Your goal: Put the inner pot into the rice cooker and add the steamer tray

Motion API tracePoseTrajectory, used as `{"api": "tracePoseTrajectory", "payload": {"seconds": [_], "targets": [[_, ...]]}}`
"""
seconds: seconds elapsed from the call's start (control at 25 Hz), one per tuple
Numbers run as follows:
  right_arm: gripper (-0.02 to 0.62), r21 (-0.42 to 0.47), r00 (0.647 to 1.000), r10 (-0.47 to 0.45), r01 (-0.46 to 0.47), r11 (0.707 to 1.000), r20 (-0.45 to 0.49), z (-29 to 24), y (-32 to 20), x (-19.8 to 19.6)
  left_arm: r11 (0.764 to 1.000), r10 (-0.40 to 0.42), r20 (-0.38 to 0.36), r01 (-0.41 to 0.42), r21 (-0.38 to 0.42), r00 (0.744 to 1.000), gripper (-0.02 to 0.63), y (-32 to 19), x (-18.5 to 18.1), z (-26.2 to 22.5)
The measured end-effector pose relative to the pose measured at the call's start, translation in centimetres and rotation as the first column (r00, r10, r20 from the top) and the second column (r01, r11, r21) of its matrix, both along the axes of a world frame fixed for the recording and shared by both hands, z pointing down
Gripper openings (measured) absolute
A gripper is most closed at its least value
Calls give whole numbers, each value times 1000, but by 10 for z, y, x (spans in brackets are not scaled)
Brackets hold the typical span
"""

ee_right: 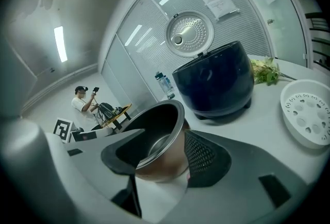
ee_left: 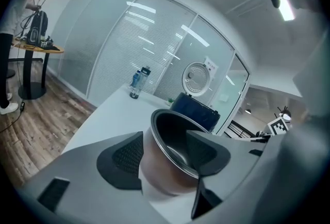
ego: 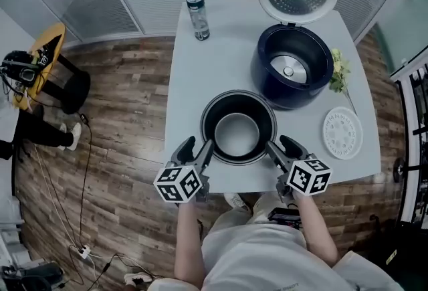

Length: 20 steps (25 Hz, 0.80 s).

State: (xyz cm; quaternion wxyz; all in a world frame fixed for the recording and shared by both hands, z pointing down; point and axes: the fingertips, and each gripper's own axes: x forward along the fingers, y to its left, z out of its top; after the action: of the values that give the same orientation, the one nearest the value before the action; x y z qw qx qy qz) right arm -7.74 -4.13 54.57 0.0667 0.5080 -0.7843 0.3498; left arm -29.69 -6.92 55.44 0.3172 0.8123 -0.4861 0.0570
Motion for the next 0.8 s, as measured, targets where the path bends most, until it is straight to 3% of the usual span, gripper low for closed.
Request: {"api": "tracePoseTrajectory", "payload": {"seconds": [0.24,0.8], "targets": [[241,-9,1000,29,-29,1000,-9,5,-7,2,999,42,4,-42,-21,999,261,-15,8,7],[207,3,999,24,-24,1000,-32,19,-22,6,998,49,42,-47,-38,998,247,-36,10,15]]}}
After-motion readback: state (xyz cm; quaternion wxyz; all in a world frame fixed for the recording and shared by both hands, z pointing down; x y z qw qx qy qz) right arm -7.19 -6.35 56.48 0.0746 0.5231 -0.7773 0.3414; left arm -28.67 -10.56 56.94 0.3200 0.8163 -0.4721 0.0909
